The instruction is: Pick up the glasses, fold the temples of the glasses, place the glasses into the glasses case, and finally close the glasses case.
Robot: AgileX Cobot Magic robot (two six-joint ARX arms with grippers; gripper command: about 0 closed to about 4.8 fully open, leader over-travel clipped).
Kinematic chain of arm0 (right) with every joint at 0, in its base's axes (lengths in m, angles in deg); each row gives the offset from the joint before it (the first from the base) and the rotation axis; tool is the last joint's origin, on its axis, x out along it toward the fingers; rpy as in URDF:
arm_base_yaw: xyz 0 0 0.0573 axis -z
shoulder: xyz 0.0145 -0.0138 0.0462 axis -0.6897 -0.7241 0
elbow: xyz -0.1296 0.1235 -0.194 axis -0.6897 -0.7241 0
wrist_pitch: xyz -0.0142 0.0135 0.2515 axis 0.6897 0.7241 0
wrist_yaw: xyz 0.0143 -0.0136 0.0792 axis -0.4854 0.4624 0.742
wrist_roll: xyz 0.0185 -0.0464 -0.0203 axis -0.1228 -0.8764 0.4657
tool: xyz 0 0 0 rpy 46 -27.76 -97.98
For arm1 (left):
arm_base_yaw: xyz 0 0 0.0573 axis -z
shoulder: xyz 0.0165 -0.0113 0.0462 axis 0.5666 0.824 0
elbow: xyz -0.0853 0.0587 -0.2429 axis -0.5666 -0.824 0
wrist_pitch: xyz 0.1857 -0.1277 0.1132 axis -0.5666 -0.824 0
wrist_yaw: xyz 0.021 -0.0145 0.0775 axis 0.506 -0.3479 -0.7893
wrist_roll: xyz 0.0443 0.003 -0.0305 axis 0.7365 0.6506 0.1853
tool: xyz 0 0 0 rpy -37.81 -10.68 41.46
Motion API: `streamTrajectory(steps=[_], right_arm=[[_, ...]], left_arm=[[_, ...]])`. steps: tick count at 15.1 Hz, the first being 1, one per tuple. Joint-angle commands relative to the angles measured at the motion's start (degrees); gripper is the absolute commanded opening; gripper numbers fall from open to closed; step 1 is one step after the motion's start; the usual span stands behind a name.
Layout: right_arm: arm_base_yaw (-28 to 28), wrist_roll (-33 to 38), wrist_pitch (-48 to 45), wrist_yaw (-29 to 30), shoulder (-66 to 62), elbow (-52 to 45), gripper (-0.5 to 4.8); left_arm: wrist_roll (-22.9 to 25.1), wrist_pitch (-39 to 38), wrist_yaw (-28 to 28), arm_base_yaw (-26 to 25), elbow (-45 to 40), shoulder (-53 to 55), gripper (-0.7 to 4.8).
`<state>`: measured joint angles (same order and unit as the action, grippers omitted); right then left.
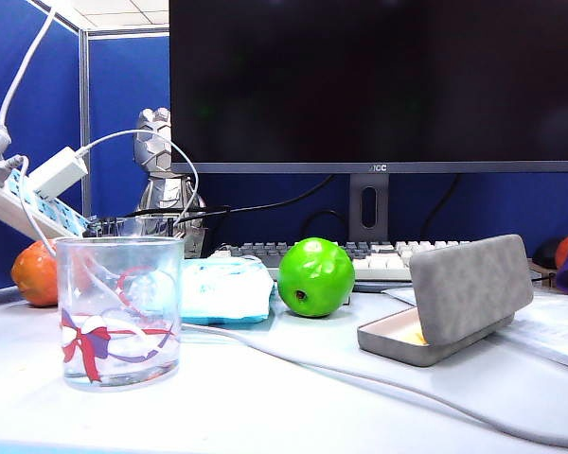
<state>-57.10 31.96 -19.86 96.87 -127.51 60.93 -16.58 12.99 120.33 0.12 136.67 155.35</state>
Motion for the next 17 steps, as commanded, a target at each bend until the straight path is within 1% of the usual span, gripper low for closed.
streamTrajectory(steps=[1, 5, 6, 8, 10, 12, 13, 14, 15, 16, 17], right_arm=[[-0.22, -0.61, -2.71, 3.63, 0.5, 0.22, -0.06], [-1.4, -1.01, -2.97, 5.95, 0.5, 0.22, -0.06], [-1.79, -1.49, -3.74, 7.74, 0.5, 0.24, -0.06], [-3.61, -1.51, -4.22, 8.04, 0.55, 0.24, -0.06], [-3.69, -1.49, -4.59, 9.7, 0.7, 0.24, -0.06], [-3.78, -1.53, -4.94, 9.51, 0.98, 0.24, -0.06], [-3.72, -1.53, -4.87, 8.13, 1.11, 0.24, -0.06], [-2.89, -2.08, -4.83, 5.57, 1.11, 0.24, -0.06], [-1.53, -3.15, -3.48, 2.36, 1.11, 0.24, -0.06], [-0.74, -3.23, -2.21, 0.74, 1.22, 0.24, -0.06], [1.62, -3.26, -0.48, -0.46, 1.38, 0.24, -0.06]], left_arm=[[-0.17, -0.57, -0.74, 0.02, 0.13, -0.26, 0.12], [-0.15, -0.72, -0.76, 0.02, 0.13, -0.24, 0.12], [0.02, -1.62, -1.42, 0.02, 0.13, -0.13, 0.12], [1.16, -4.09, -1.86, 0.0, 0.13, -0.13, 0.12], [1.55, -4.87, -2.58, 0.02, 0.13, -0.13, 0.12], [1.53, -4.61, -3.28, 0.02, 0.13, -0.15, 0.12], [1.53, -4.09, -3.04, 0.02, 0.17, -0.33, 0.12], [1.31, -2.08, -1.99, 0.02, 0.17, -0.79, 0.12], [1.22, -1.7, -1.09, 0.02, 0.17, -1.73, 0.12], [1.01, -2.38, -0.55, 0.0, 0.15, -2.25, 0.12], [0.85, -3.45, 0.0, -0.02, 0.15, -2.84, 0.12]])
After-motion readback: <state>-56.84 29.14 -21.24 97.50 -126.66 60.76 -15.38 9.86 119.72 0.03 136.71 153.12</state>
